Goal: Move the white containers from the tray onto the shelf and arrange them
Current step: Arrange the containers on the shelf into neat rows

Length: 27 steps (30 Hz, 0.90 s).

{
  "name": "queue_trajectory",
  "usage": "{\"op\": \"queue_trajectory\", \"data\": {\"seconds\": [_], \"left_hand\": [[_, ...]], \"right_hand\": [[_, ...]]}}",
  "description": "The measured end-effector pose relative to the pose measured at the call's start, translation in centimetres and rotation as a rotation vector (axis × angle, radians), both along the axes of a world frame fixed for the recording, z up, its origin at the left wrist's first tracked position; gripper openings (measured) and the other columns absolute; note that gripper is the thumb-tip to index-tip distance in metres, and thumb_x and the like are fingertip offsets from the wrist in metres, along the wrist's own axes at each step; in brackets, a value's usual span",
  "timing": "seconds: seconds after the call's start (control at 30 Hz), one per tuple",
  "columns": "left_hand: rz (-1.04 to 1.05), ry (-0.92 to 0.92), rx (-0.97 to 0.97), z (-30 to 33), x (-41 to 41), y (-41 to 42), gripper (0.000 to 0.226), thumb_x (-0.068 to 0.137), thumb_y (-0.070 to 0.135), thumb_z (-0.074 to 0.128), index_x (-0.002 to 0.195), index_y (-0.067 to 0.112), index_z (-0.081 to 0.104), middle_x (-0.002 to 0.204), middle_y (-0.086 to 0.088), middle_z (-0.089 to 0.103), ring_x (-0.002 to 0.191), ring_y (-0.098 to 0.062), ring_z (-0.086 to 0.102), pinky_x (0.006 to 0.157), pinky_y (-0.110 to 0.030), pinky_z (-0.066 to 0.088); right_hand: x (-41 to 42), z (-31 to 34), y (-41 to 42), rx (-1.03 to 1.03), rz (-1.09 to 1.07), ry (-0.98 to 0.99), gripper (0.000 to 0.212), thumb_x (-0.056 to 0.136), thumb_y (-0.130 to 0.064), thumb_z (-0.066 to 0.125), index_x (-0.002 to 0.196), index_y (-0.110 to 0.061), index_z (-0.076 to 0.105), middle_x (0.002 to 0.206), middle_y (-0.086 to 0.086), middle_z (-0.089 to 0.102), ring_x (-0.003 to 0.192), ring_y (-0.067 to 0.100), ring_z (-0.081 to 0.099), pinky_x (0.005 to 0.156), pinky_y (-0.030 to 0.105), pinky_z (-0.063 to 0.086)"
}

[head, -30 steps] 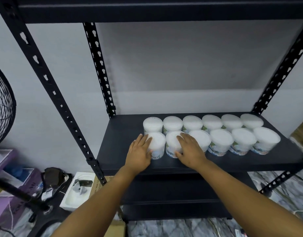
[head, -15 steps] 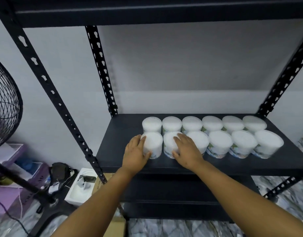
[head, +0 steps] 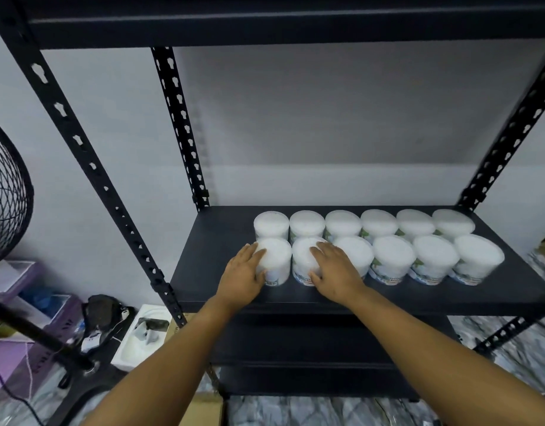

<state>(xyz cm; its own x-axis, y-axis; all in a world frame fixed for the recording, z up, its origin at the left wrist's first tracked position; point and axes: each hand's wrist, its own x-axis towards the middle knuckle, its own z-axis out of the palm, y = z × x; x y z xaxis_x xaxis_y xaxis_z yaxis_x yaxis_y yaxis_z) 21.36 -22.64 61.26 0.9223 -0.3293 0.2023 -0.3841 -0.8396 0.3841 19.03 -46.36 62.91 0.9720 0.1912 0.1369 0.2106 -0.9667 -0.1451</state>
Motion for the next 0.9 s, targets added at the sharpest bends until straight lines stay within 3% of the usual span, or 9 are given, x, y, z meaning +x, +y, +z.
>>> {"op": "queue_trajectory", "data": {"seconds": [0.17,0.27,0.4,0.57,0.77,0.9], "left_hand": [[0.02,-0.073,0.033,0.12,0.03,-0.21,0.054,0.09,0.036,0.06,0.138,0.014,0.046,0.143,-0.006,0.041,0.133,-0.024,0.034,0.109,-0.036,0.031],[0.022,-0.07,-0.007,0.23,-0.13,-0.12,0.065,0.087,0.036,0.063,0.142,0.012,0.039,0.148,-0.008,0.035,0.138,-0.025,0.029,0.112,-0.039,0.029],[-0.023,-0.057,0.084,-0.27,0.11,0.23,0.055,0.096,0.024,0.048,0.147,0.016,0.03,0.157,-0.002,0.024,0.147,-0.019,0.013,0.118,-0.038,0.015],[0.005,-0.115,0.089,0.23,0.22,-0.2,0.055,0.089,0.037,0.062,0.136,0.013,0.047,0.14,-0.005,0.044,0.135,-0.023,0.033,0.11,-0.035,0.028],[-0.035,-0.059,0.096,0.14,0.25,-0.58,0.057,0.091,0.024,0.05,0.145,0.013,0.034,0.155,-0.006,0.025,0.145,-0.022,0.017,0.118,-0.038,0.016],[-0.001,-0.103,0.132,0.22,0.42,-0.73,0.053,0.093,0.034,0.052,0.141,0.015,0.04,0.148,-0.005,0.035,0.136,-0.022,0.03,0.108,-0.034,0.027]], "right_hand": [[0.03,-0.08,-0.09,0.007,0.005,-0.006,0.057,0.093,-0.032,0.05,0.143,-0.01,0.033,0.153,0.01,0.028,0.141,0.025,0.023,0.117,0.032,0.013],[-0.06,-0.15,0.0,0.021,0.005,-0.002,0.057,0.093,-0.032,0.05,0.144,-0.011,0.033,0.154,0.01,0.026,0.143,0.024,0.02,0.117,0.031,0.012],[-0.06,-0.12,-0.07,0.03,0.013,0.014,0.057,0.094,-0.03,0.049,0.144,-0.01,0.032,0.154,0.01,0.026,0.144,0.024,0.019,0.117,0.032,0.012],[0.04,0.03,-0.11,0.022,0.016,0.021,0.059,0.094,-0.031,0.05,0.145,-0.01,0.03,0.155,0.01,0.023,0.144,0.023,0.018,0.117,0.031,0.011],[0.03,0.1,0.02,0.017,0.024,0.023,0.058,0.095,-0.031,0.049,0.145,-0.011,0.03,0.155,0.01,0.024,0.143,0.023,0.02,0.117,0.031,0.011],[0.16,0.21,0.06,0.031,0.026,0.029,0.056,0.095,-0.029,0.049,0.145,-0.01,0.031,0.154,0.01,0.026,0.143,0.023,0.022,0.116,0.03,0.012]]}}
